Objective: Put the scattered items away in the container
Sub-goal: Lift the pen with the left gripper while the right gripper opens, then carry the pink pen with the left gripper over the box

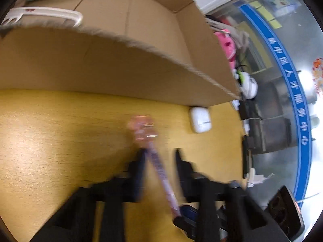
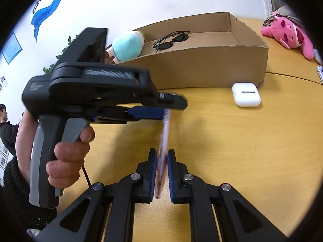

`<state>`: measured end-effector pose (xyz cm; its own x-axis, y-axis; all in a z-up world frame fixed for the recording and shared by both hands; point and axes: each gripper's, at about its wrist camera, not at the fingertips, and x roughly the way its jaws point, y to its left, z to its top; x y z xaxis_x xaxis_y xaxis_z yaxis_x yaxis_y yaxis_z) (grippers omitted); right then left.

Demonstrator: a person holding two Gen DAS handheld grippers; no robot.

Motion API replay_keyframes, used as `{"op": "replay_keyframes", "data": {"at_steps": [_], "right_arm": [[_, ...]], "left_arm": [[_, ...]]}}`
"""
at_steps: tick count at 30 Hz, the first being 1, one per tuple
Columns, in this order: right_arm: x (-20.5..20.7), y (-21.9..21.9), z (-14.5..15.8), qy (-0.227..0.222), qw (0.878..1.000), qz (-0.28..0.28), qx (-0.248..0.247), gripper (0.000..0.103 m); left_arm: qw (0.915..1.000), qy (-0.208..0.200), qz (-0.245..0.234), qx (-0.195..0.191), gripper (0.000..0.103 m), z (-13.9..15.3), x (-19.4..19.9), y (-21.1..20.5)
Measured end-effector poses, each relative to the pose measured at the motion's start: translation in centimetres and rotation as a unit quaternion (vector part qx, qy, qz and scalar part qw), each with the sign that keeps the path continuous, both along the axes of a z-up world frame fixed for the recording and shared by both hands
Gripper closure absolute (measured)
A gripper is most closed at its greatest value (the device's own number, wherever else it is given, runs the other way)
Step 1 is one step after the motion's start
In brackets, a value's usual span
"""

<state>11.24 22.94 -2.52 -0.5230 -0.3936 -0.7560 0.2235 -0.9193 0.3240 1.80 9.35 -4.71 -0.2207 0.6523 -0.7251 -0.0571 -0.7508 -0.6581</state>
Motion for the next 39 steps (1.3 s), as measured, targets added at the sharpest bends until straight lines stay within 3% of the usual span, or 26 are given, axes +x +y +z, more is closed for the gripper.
{"op": "replay_keyframes", "data": {"at_steps": [5, 8, 16, 20, 22, 23, 28, 33, 39], "right_arm": [[0.2, -0.4, -0.6, -0.007, 1.000, 0.012, -0.004, 0.093], [0.1, -1.0, -0.2, 0.003, 1.000, 0.026, 0.002, 0.099], [-0.2, -1.1, 1.7, 0.040, 0.999, 0.035, 0.000, 0.099], [-1.0, -1.0, 2.7, 0.060, 0.998, 0.033, -0.011, 0.095], [-1.6, -1.0, 3.3, 0.068, 0.997, 0.032, -0.007, 0.085], [-2.0, -1.1, 3.6, 0.072, 0.997, 0.033, -0.004, 0.085], [-3.3, -1.8, 4.3, 0.071, 0.997, 0.033, 0.019, 0.092], [-4.8, -1.3, 5.7, 0.074, 0.997, 0.025, 0.015, 0.093], [-11.5, 0.2, 8.7, 0.069, 0.997, 0.024, -0.011, 0.094]], "left_arm": [[0.9998, 0.016, 0.004, 0.004, 0.093, 0.8, 0.7, -0.2], [0.9988, 0.048, 0.004, -0.009, 0.093, 2.6, 1.3, -0.3], [0.9939, 0.105, 0.025, -0.020, 0.093, 6.9, 1.7, -1.3], [0.9919, 0.122, 0.032, -0.018, 0.094, 8.5, 1.1, -1.5], [0.9909, 0.130, 0.032, -0.015, 0.094, 9.2, 0.8, -1.5], [0.9903, 0.134, 0.032, -0.017, 0.094, 9.6, 0.6, -1.4], [0.9884, 0.148, 0.025, -0.018, 0.094, 11.0, -0.1, -1.2], [0.9859, 0.165, 0.014, -0.024, 0.094, 13.4, -2.4, -1.0], [0.9826, 0.182, 0.000, -0.037, 0.093, 16.8, -9.5, -1.1]]}}
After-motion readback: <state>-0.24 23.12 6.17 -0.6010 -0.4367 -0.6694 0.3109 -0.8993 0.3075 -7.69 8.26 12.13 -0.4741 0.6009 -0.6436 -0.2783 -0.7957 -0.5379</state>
